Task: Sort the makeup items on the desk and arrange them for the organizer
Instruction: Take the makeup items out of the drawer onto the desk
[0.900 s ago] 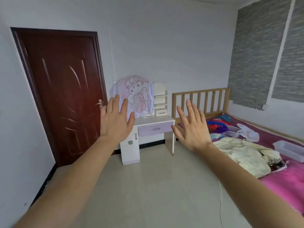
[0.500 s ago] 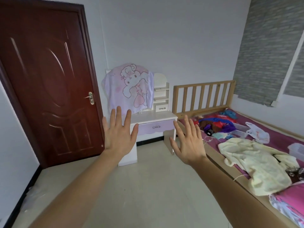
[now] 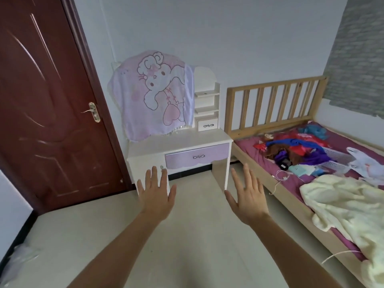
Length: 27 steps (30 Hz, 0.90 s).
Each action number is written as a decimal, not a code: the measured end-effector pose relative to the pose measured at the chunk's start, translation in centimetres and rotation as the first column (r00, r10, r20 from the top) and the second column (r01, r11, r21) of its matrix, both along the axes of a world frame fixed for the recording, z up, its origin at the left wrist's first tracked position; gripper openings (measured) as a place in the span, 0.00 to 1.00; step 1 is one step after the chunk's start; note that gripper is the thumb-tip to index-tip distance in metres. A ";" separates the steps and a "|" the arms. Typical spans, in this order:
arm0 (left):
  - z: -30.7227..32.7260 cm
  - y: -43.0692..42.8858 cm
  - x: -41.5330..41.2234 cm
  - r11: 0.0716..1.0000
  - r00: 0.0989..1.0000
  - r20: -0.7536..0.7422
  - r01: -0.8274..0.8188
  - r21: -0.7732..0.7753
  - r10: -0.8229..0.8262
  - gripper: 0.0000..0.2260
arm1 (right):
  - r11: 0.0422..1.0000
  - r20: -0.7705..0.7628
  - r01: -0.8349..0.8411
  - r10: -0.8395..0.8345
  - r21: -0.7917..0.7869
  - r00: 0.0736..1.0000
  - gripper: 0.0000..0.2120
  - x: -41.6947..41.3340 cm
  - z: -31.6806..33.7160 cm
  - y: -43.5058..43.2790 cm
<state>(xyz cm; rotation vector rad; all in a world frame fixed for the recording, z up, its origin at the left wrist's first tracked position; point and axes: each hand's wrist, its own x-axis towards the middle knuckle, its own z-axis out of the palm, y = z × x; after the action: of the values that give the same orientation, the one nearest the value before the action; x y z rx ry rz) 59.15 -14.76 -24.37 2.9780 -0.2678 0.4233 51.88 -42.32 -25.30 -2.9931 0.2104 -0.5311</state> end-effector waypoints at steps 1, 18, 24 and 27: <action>-0.3 -1.4 2.5 1.000 0.999 -0.036 -0.025 0.007 0.025 0.33 | 1.000 -0.025 0.007 -0.007 0.019 1.000 0.34 2.4 -0.4 -1.2; -6.6 -13.6 38.1 0.987 0.976 -0.216 -0.006 -0.158 -0.029 0.38 | 0.956 -0.190 -0.020 0.078 0.291 0.979 0.41 41.4 -4.6 -10.9; -10.8 -16.1 53.4 0.948 0.888 -0.460 -0.139 -0.286 -0.008 0.31 | 0.828 -0.357 0.189 0.014 0.528 0.934 0.39 55.7 -9.0 -11.7; -12.5 -17.1 59.6 0.929 0.862 -0.506 -0.164 -0.332 -0.029 0.33 | 0.749 -0.425 0.261 0.030 0.609 0.905 0.39 60.8 -10.7 -12.3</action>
<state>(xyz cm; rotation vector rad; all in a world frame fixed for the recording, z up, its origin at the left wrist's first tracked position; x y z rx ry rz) 118.78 -31.88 -36.91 2.6046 -0.0191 -0.2857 112.64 -54.59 -36.01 -2.3465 0.5044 0.1729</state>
